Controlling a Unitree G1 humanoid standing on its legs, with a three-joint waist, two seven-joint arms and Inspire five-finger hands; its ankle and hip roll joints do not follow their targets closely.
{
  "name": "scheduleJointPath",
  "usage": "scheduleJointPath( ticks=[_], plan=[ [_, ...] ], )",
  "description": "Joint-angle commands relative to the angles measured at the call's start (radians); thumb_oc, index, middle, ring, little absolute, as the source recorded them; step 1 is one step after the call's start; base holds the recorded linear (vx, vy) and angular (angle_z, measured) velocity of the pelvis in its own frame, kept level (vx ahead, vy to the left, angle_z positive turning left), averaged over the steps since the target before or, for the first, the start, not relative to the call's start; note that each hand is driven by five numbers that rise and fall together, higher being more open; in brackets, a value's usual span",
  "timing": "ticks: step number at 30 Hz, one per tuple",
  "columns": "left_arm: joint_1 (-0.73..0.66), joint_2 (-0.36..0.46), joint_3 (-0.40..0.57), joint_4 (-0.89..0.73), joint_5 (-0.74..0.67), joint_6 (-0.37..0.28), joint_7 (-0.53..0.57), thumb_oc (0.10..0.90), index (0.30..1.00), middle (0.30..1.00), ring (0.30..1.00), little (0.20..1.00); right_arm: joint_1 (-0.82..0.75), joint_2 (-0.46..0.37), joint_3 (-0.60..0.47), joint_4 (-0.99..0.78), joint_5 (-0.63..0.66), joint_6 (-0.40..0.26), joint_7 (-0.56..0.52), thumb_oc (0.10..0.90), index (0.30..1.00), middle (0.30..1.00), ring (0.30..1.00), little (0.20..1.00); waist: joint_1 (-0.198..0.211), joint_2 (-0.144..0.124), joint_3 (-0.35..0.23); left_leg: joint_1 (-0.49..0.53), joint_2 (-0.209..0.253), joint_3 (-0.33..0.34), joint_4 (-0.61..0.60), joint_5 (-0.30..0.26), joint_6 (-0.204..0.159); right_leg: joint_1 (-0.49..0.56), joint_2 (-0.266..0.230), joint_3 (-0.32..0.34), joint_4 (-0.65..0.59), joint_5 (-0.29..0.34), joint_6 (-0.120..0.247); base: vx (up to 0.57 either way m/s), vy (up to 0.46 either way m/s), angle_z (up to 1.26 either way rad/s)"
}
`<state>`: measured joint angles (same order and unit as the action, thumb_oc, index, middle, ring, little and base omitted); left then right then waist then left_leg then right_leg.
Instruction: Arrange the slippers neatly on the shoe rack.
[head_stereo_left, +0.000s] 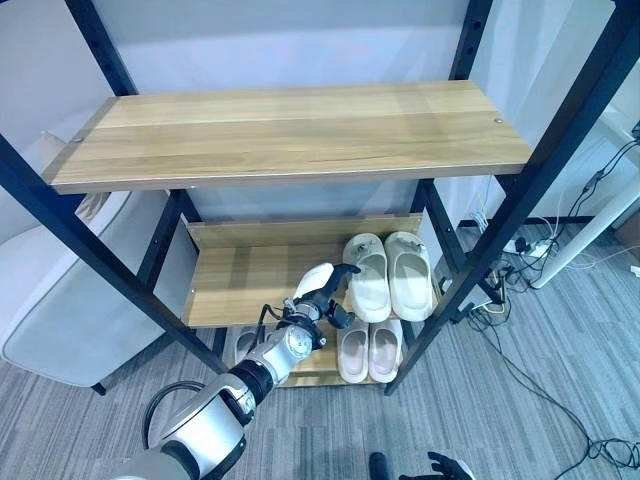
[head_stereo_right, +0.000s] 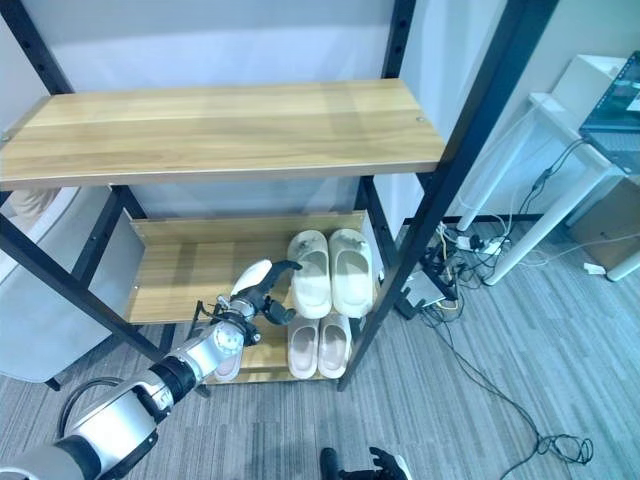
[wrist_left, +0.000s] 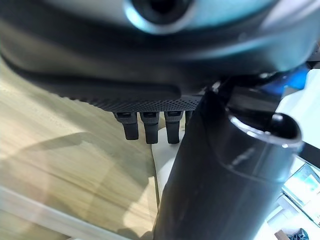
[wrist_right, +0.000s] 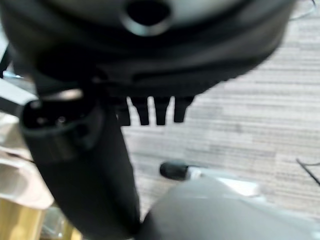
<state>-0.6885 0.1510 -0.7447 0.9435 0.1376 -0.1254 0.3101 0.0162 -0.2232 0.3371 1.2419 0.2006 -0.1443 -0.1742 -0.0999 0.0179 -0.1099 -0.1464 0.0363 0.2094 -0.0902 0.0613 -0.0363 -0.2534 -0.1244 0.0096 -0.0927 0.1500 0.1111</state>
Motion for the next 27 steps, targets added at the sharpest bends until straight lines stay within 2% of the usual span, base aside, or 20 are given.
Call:
scheduleJointPath(
  ticks=[1,13,21,27],
  plan=[
    [-0.223,-0.029,0.07,0.092,-0.009,-0.035,0.01,0.8,0.9,0.9,0.9,0.9,0.003,-0.03,-0.001,0.027,0.005,-0.008,0.01,0.8,0.9,0.9,0.9,0.9,0.002,0.023,0.029,0.036,-0.013,-0.057,0.003,-0.065,-0.027,0.069,0.024,-0.067,0.005,-0.092,0.069,0.0,0.0,0.0],
    [-0.028,0.104,0.135,-0.175,-0.023,-0.061,-0.002,0.8,0.9,0.9,0.9,0.9,-0.014,0.014,-0.034,0.031,0.054,0.001,0.031,0.8,0.9,0.9,0.9,0.9,0.061,0.007,0.017,0.085,-0.016,-0.091,0.003,-0.066,-0.029,0.139,0.022,-0.113,0.005,-0.109,0.064,-0.01,-0.007,0.08],
    [0.06,0.146,0.149,-0.286,-0.036,-0.076,-0.036,0.8,0.9,0.9,0.9,0.9,-0.011,0.035,-0.038,0.032,0.053,0.009,0.041,0.8,0.9,0.9,0.9,0.9,0.082,0.002,0.004,0.094,-0.02,-0.105,0.003,-0.061,-0.029,0.158,0.017,-0.138,0.005,-0.103,0.063,-0.05,-0.009,0.1],
    [0.272,0.234,0.242,-0.55,-0.123,-0.122,-0.093,0.8,0.9,0.9,0.9,0.9,0.008,0.048,-0.072,0.025,0.054,0.012,0.041,0.8,0.9,0.9,0.9,0.9,0.113,0.002,-0.002,0.111,-0.025,-0.108,0.003,-0.06,-0.025,0.182,0.017,-0.149,0.005,-0.101,0.062,-0.06,-0.011,0.09]
  ],
)
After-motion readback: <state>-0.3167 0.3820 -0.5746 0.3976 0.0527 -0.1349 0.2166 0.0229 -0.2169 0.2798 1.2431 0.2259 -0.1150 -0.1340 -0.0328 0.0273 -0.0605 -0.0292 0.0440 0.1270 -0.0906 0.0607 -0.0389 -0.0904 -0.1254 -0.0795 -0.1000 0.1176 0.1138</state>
